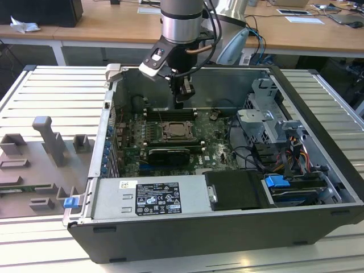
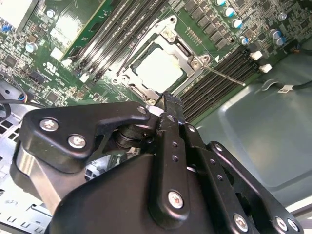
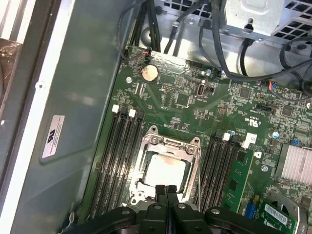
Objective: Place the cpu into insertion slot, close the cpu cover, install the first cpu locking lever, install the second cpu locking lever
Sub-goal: 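Install the first cpu locking lever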
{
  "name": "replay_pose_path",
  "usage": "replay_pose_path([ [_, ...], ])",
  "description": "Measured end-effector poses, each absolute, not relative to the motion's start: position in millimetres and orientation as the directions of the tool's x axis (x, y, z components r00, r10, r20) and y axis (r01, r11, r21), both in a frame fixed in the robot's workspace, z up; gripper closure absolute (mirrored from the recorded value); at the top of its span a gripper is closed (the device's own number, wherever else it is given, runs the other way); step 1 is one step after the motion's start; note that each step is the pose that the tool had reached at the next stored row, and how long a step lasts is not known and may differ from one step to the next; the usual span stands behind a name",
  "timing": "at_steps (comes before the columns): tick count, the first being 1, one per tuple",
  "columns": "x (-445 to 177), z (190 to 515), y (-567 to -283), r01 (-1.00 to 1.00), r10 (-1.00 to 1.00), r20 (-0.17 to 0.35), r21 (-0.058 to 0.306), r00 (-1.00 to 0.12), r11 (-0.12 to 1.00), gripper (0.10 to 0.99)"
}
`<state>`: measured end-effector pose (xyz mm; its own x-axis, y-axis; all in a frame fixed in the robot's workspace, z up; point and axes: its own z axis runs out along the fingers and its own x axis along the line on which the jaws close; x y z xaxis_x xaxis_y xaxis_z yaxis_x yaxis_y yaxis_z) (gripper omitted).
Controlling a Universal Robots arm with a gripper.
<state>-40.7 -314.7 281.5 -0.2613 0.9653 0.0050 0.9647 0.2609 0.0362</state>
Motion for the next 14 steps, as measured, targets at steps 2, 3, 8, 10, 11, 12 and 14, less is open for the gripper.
replay_pose_path([
  [2,-40.7,281.5,-314.7,0.961,0.962,0.005,0.036,-0.274,0.274,0.98],
  [3,-40.7,281.5,-314.7,0.959,0.96,0.005,0.036,-0.28,0.28,0.98],
  [8,-40.7,281.5,-314.7,0.952,0.952,0.005,0.036,-0.305,0.305,0.98],
  [10,-40.7,281.5,-314.7,0.948,0.949,0.005,0.036,-0.316,0.315,0.98],
  [11,-40.7,281.5,-314.7,0.947,0.947,0.005,0.036,-0.32,0.32,0.98],
  [12,-40.7,281.5,-314.7,0.944,0.945,0.005,0.036,-0.328,0.328,0.98],
  [14,-40.7,281.5,-314.7,0.94,0.941,0.005,0.036,-0.339,0.339,0.98],
])
